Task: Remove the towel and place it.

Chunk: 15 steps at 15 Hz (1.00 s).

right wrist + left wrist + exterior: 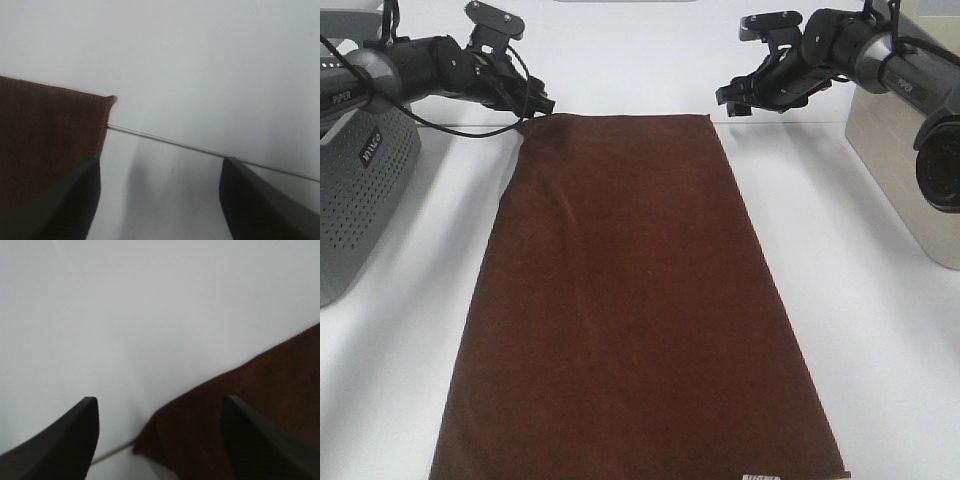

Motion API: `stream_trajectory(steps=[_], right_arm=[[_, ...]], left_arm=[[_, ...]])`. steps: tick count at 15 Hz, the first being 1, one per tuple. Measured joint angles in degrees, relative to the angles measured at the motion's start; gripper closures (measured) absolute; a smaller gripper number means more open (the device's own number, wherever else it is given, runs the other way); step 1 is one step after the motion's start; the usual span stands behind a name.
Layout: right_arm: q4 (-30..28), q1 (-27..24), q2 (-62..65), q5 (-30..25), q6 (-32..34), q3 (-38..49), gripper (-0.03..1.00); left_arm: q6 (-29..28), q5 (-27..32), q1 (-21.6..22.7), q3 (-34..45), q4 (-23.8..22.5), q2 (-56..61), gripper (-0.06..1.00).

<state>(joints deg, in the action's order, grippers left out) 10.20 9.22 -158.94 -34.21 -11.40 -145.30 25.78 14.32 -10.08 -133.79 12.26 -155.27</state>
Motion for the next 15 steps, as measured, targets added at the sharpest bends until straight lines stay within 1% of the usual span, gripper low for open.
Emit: stream_trajectory(steps=[2,3,4,6,7,9,13,15], right_arm=[[1.20,0.00,0.00,0.00,0.00,0.00,0.31],[2.92,0.00,0.00,0.06,-0.57,0.00,0.31],[5.50,0.00,0.00,0.06,-2.64,0.00,0.32],[13.01,0.00,0.00,0.06,-9.97,0.00,0.32],[14.84,0.00,0.00,0.06,-11.63,0.00,0.32],[18.96,0.06,-0.06,0.80,-18.62,0.00,0.32],[19.60,0.80,-3.32,5.27,-26.01,-0.06,0.32],[17.48,1.32,-4.30,9.28,-28.82,-0.06,0.32]], left_arm=[[-0.57,5.79,-0.06,0.00,1.43,0.00,0.31],[-1.26,7.39,-0.06,0.00,1.49,-0.06,0.31],[-1.55,8.25,-0.06,0.00,1.55,-0.06,0.31],[-2.18,8.42,-0.11,0.00,1.55,-0.06,0.31],[-2.29,8.42,-0.11,0.00,1.55,-0.06,0.31],[-2.69,8.42,-0.11,0.00,1.55,-0.06,0.31],[-3.04,8.42,-0.11,0.00,1.55,-0.06,0.31],[-3.04,8.42,-0.11,-0.06,1.55,-0.06,0.31]])
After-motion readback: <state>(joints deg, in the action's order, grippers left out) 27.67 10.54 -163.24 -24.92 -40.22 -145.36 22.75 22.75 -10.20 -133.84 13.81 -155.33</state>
